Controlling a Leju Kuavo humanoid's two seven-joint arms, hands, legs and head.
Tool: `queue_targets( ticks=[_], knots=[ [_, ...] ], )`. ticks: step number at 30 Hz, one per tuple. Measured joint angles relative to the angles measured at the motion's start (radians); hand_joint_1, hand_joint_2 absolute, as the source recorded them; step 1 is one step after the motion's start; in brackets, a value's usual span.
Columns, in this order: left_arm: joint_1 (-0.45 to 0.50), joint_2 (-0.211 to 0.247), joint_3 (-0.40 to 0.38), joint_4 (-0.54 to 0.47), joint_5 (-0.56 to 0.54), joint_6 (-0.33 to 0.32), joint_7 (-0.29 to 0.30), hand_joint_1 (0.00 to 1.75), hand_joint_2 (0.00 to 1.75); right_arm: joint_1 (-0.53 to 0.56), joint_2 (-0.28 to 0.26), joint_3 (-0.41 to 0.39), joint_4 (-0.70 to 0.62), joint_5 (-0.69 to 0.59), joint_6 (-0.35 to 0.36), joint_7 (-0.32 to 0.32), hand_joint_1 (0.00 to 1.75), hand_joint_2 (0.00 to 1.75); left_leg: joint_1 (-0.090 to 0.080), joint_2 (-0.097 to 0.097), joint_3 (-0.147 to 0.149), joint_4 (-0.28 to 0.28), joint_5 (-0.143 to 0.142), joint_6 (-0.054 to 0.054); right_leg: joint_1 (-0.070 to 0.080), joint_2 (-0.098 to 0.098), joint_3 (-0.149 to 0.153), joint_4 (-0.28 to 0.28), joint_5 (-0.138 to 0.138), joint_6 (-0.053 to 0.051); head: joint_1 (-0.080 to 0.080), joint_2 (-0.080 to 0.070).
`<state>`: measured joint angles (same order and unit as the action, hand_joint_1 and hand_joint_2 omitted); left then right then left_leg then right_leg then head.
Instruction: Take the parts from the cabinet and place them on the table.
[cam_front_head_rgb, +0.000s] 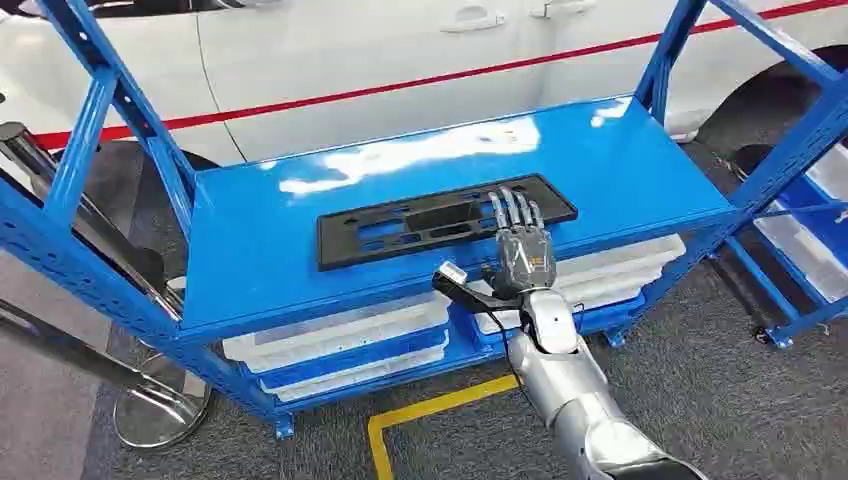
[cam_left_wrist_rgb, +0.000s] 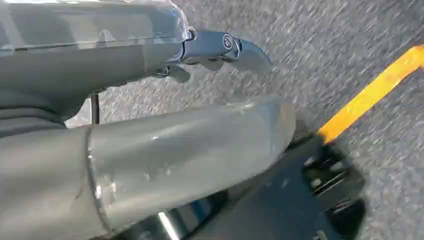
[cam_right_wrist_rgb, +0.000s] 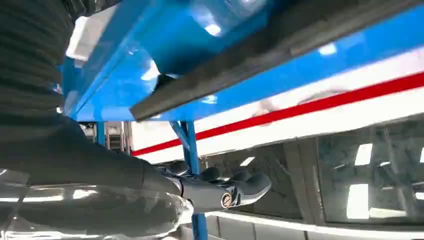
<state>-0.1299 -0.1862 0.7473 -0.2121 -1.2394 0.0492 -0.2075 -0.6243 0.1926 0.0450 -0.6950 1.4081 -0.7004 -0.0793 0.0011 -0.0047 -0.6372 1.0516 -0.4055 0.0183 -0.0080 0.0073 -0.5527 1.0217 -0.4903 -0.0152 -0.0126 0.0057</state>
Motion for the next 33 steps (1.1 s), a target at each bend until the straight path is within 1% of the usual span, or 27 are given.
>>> queue_targets(
  ticks=[1,3,4,5,6,7,9,10,11,12,14,15,16,17,19,20,21,22,24,25,26,27,28,29,30,31,33],
  knots=[
    [-0.002,0.000,0.000,0.000,0.000,0.000,0.000,0.00,0.00,-0.002,0.000,0.000,0.000,-0.001,0.000,0.000,0.00,1.75,-0.006,0.000,0.009,-0.025,-0.006,0.003,0.004,0.002,-0.003,0.004,-0.003,0.007,-0.001,0.000],
    [-0.003,0.001,0.000,0.000,0.000,0.000,0.001,0.00,0.00,0.001,0.000,0.000,0.000,-0.003,0.000,0.000,0.00,1.75,-0.009,-0.001,0.005,-0.025,-0.013,0.008,0.001,0.001,-0.005,-0.002,-0.004,0.017,-0.001,0.000],
    [-0.001,0.002,0.000,0.000,0.000,0.000,0.001,0.00,0.00,0.001,0.001,0.000,0.000,-0.003,0.000,0.000,0.00,1.75,-0.007,-0.001,0.009,-0.031,-0.014,0.012,0.002,0.000,-0.001,-0.006,-0.006,0.022,-0.001,0.000],
    [0.000,0.001,0.000,0.000,0.000,0.000,0.001,0.00,0.00,0.001,0.001,0.000,-0.003,-0.003,0.000,0.000,0.00,1.75,0.005,0.000,0.022,-0.047,-0.010,0.017,0.003,-0.002,0.000,-0.002,-0.015,0.029,-0.001,0.000],
    [0.000,0.001,0.000,0.000,0.000,0.000,0.000,0.00,0.00,-0.001,0.001,0.000,-0.003,-0.003,-0.001,0.000,0.00,1.75,0.003,-0.001,0.032,-0.053,-0.013,0.021,0.003,-0.003,-0.008,0.027,-0.027,0.031,0.000,0.000],
    [-0.001,0.001,0.000,0.000,-0.001,-0.001,0.000,0.00,0.00,-0.003,0.001,0.000,-0.003,-0.003,0.000,0.000,0.00,1.75,0.003,0.000,0.037,-0.053,-0.017,0.028,0.003,-0.002,-0.043,0.092,-0.056,0.033,0.000,0.000],
    [-0.002,0.001,-0.001,0.000,-0.001,-0.001,-0.001,0.00,0.00,0.005,0.000,-0.001,-0.003,-0.003,0.000,0.000,0.00,1.75,0.002,0.001,0.045,-0.053,-0.026,0.035,-0.001,-0.002,-0.133,0.241,-0.107,0.038,0.000,0.000],
    [-0.001,0.001,-0.001,0.000,-0.001,-0.001,-0.001,0.00,0.00,0.013,0.000,-0.002,-0.003,-0.003,0.000,0.000,0.00,1.75,0.002,0.000,0.049,-0.052,-0.032,0.034,-0.003,-0.002,-0.176,0.298,-0.112,0.040,0.000,0.000],
    [0.002,0.001,-0.001,0.000,-0.001,-0.001,-0.001,0.00,0.00,0.017,0.000,-0.002,-0.003,-0.003,0.000,0.000,0.00,1.75,0.002,-0.001,0.055,-0.050,-0.038,0.034,-0.006,-0.002,-0.192,0.299,-0.087,0.043,0.000,0.000],
    [0.003,0.001,-0.001,0.000,-0.001,-0.001,-0.001,0.00,0.00,0.018,0.000,-0.002,-0.003,-0.003,0.000,0.000,0.00,1.75,0.002,-0.001,0.063,-0.048,-0.045,0.032,-0.009,-0.003,-0.184,0.258,-0.044,0.044,0.000,0.000],
    [0.003,0.001,-0.001,0.000,-0.002,-0.001,-0.001,0.00,0.00,0.016,0.000,-0.002,-0.003,-0.003,0.000,0.000,0.00,1.75,0.003,-0.002,0.083,-0.039,-0.065,0.026,-0.014,-0.005,-0.116,0.084,0.073,0.044,0.000,0.000],
    [0.004,0.001,-0.002,0.000,-0.002,-0.001,-0.001,0.00,0.00,0.017,0.000,-0.003,-0.003,-0.003,0.000,0.000,0.00,1.75,0.004,-0.002,0.085,-0.036,-0.074,0.020,-0.013,-0.006,-0.097,0.041,0.077,0.043,0.000,0.000],
    [0.001,0.001,-0.002,0.000,-0.002,-0.002,-0.002,0.00,0.00,0.015,0.000,-0.003,-0.002,-0.003,0.000,0.000,0.00,1.75,-0.003,-0.003,0.082,-0.026,-0.080,0.011,-0.004,-0.005,-0.087,0.022,0.070,0.040,0.001,0.000],
    [0.000,0.001,-0.002,0.000,-0.001,-0.002,-0.001,0.00,0.00,0.017,0.000,-0.003,-0.003,-0.003,0.000,0.000,0.00,1.75,-0.001,-0.003,0.079,-0.030,-0.080,0.008,-0.006,-0.004,-0.091,0.025,0.064,0.034,0.000,0.000],
    [0.001,0.001,-0.002,0.000,-0.001,-0.002,-0.001,0.00,0.00,0.017,0.000,-0.003,-0.003,-0.003,0.000,0.000,0.00,1.75,0.001,-0.002,0.083,-0.034,-0.085,-0.001,-0.002,0.001,-0.092,0.022,0.059,0.026,-0.001,0.000],
    [0.001,0.001,-0.002,0.000,-0.001,-0.002,-0.001,0.00,0.00,0.016,0.000,-0.004,-0.004,-0.003,0.000,0.000,0.00,1.75,0.000,-0.002,0.086,-0.033,-0.092,-0.008,-0.007,0.002,-0.082,0.015,0.059,0.018,0.000,0.000],
    [0.001,0.002,-0.002,0.000,-0.001,-0.002,-0.002,0.00,0.00,0.016,0.000,-0.004,-0.006,-0.003,0.000,0.000,0.00,1.75,0.005,-0.001,0.083,-0.011,-0.103,-0.012,-0.008,0.001,-0.073,0.010,0.056,0.011,0.000,0.000],
    [0.000,0.001,-0.002,0.000,-0.002,-0.002,-0.002,0.00,0.00,0.013,0.001,-0.004,-0.006,-0.003,0.000,0.000,0.00,1.75,0.005,0.000,0.060,0.037,-0.125,-0.015,-0.008,-0.001,-0.066,0.009,0.052,0.004,-0.001,0.000],
    [0.001,0.001,-0.002,0.000,-0.001,-0.002,-0.003,0.00,0.00,0.013,0.001,-0.004,-0.005,-0.003,0.000,0.000,0.00,1.75,0.007,-0.001,-0.031,0.194,-0.181,-0.021,-0.005,-0.003,-0.056,0.009,0.043,-0.004,-0.001,0.000],
    [0.003,0.001,-0.002,0.000,-0.001,-0.002,-0.003,0.00,0.00,0.015,0.001,-0.004,-0.005,-0.003,0.000,0.000,0.00,1.75,0.008,-0.001,-0.073,0.256,-0.194,-0.023,-0.004,-0.004,-0.054,0.010,0.040,-0.005,0.000,0.000],
    [0.005,0.001,-0.002,0.000,0.000,-0.002,-0.004,0.00,0.00,0.016,0.001,-0.004,-0.005,-0.003,0.000,0.000,0.00,1.75,0.009,-0.001,-0.096,0.276,-0.186,-0.024,-0.003,-0.003,-0.051,0.010,0.036,-0.005,-0.001,0.000],
    [0.007,0.001,-0.002,0.000,0.001,0.000,-0.006,0.00,0.00,0.018,0.001,-0.004,-0.005,-0.003,0.000,0.000,0.00,1.75,0.010,-0.001,-0.094,0.249,-0.152,-0.023,-0.003,-0.001,-0.045,0.010,0.033,-0.004,0.000,0.000],
    [0.008,0.001,-0.002,0.000,0.003,0.000,-0.006,0.00,0.00,0.019,0.001,-0.004,-0.005,-0.003,0.000,0.000,0.94,1.75,0.010,-0.001,-0.071,0.183,-0.102,-0.020,-0.003,0.001,-0.039,0.010,0.029,-0.003,-0.001,0.000],
    [0.007,0.001,-0.002,0.000,0.007,0.001,-0.010,0.00,0.00,0.018,0.001,-0.004,-0.005,-0.004,0.000,0.000,1.75,1.75,0.009,-0.001,-0.034,0.093,-0.046,-0.015,-0.003,0.002,-0.031,0.011,0.024,-0.001,-0.001,0.000],
    [0.006,0.002,-0.002,0.000,0.014,0.002,-0.015,0.00,0.00,0.018,0.001,-0.004,-0.006,-0.006,0.000,0.000,1.75,1.75,0.009,0.000,0.001,0.012,-0.005,-0.007,-0.003,0.002,-0.025,0.010,0.019,0.003,0.000,0.000],
    [0.004,0.003,-0.002,0.000,0.017,0.002,-0.019,0.00,0.00,0.017,0.001,-0.004,-0.006,-0.010,0.000,-0.002,1.75,1.75,0.001,-0.001,0.015,-0.009,-0.019,-0.002,0.001,0.002,-0.027,0.012,0.015,0.009,0.000,0.000],
    [0.002,0.003,-0.002,0.000,0.021,0.004,-0.027,0.00,0.00,0.019,0.001,-0.005,-0.006,-0.019,0.000,-0.011,1.75,1.75,-0.003,-0.002,0.013,-0.020,-0.021,0.001,-0.002,0.002,-0.031,0.011,0.017,0.018,0.000,0.000]
  ],
)
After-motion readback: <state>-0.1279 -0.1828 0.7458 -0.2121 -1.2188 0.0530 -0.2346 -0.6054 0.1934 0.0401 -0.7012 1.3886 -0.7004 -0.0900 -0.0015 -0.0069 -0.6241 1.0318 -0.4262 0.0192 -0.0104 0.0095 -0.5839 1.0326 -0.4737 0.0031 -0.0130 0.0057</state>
